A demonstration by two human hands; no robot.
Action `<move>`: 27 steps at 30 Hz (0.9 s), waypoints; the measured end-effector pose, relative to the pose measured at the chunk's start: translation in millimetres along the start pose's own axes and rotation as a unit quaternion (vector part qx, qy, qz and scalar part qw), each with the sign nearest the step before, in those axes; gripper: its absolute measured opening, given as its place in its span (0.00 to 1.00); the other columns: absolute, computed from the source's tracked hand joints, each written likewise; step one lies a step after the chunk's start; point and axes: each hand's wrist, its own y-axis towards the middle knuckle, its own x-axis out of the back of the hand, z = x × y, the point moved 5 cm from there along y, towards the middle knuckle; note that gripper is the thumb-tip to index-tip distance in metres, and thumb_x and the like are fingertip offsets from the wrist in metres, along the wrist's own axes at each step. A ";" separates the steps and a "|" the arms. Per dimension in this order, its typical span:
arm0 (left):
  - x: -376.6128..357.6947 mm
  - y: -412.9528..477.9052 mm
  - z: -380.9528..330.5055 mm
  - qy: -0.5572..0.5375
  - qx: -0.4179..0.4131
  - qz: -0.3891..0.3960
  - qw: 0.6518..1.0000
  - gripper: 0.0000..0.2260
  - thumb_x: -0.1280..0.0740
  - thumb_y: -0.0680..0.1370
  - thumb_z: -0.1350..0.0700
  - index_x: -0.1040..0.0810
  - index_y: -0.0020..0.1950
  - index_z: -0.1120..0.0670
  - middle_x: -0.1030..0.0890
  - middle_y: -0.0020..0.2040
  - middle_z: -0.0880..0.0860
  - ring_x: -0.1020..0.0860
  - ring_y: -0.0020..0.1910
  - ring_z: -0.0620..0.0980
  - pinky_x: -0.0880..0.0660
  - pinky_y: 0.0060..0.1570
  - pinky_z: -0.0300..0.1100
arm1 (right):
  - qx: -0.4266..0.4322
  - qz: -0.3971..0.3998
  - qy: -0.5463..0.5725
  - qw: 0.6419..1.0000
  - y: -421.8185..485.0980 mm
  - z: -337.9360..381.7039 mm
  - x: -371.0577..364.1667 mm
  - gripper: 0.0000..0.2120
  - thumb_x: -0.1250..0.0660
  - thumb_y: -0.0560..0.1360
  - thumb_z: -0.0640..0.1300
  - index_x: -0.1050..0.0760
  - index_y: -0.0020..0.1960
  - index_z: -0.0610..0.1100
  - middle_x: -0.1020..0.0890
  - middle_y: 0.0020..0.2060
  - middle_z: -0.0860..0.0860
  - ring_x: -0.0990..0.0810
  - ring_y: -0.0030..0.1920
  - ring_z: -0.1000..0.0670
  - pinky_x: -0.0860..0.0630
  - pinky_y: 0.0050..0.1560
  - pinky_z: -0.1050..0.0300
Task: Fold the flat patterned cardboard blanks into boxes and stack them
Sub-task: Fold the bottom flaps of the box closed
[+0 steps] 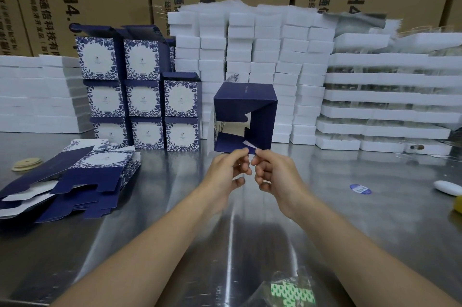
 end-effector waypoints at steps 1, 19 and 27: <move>0.4 0.2 -0.1 0.001 0.001 -0.002 1.000 0.15 0.30 0.81 0.49 0.20 0.34 0.49 0.23 0.33 0.50 0.22 0.35 0.46 0.30 0.41 0.43 | 0.000 -0.003 0.003 1.000 -0.3 0.1 0.1 0.12 0.32 0.78 0.50 0.20 0.38 0.46 0.25 0.30 0.48 0.27 0.30 0.50 0.29 0.35 0.57; 13.6 2.5 -3.7 -0.016 0.003 -0.109 0.994 0.17 0.30 0.82 0.45 0.29 0.36 0.49 0.31 0.30 0.47 0.28 0.30 0.45 0.35 0.35 0.40 | -0.001 -0.118 0.079 0.990 0.7 3.3 15.4 0.13 0.34 0.79 0.41 0.23 0.36 0.39 0.31 0.26 0.49 0.35 0.26 0.51 0.34 0.27 0.62; 18.8 5.8 1.2 -0.036 -0.005 -0.125 0.991 0.17 0.31 0.83 0.51 0.30 0.36 0.51 0.32 0.28 0.47 0.30 0.28 0.45 0.38 0.32 0.39 | -0.021 -0.077 0.063 0.995 1.0 1.0 13.0 0.12 0.33 0.78 0.45 0.23 0.36 0.44 0.29 0.27 0.50 0.31 0.26 0.51 0.32 0.31 0.60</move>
